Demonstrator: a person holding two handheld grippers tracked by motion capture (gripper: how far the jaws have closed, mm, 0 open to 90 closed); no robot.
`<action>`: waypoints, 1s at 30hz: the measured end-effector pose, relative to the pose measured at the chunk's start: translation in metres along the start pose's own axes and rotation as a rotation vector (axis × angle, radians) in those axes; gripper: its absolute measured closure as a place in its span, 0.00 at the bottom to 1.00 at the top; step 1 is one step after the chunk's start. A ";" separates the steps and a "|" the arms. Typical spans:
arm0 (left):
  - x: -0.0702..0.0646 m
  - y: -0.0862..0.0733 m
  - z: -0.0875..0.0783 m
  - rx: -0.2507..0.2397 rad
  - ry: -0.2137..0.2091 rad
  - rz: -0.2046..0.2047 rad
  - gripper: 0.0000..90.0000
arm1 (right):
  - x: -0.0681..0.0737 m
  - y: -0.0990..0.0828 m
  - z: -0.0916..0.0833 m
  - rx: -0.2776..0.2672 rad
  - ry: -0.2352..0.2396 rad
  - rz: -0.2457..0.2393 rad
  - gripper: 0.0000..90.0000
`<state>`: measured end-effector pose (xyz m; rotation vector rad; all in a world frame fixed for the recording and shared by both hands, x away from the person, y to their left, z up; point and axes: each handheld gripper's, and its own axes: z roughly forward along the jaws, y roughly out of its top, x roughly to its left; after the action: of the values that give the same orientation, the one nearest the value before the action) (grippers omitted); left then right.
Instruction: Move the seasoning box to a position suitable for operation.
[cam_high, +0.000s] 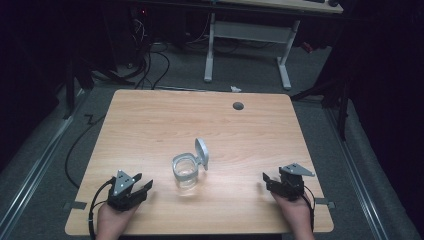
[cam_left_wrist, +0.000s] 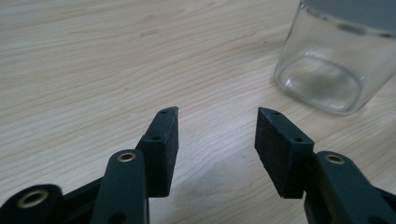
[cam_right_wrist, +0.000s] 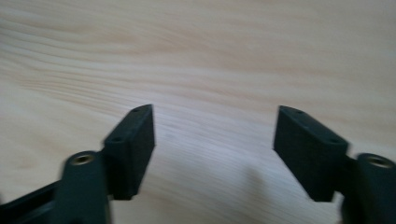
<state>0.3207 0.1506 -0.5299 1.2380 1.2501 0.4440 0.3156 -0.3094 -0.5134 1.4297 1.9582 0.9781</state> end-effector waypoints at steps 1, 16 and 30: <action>-0.002 0.001 0.000 -0.004 -0.012 -0.021 0.57 | 0.003 0.000 -0.002 -0.022 0.014 -0.005 0.43; -0.044 -0.020 0.013 0.077 -0.151 -0.031 0.87 | 0.006 -0.013 -0.010 -0.085 0.059 0.036 0.59; -0.064 -0.032 0.021 0.048 -0.124 0.013 1.00 | 0.017 -0.011 -0.003 -0.079 0.070 0.007 0.57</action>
<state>0.3066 0.0770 -0.5314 1.2953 1.1530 0.3430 0.3020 -0.2963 -0.5202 1.3766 1.9431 1.1096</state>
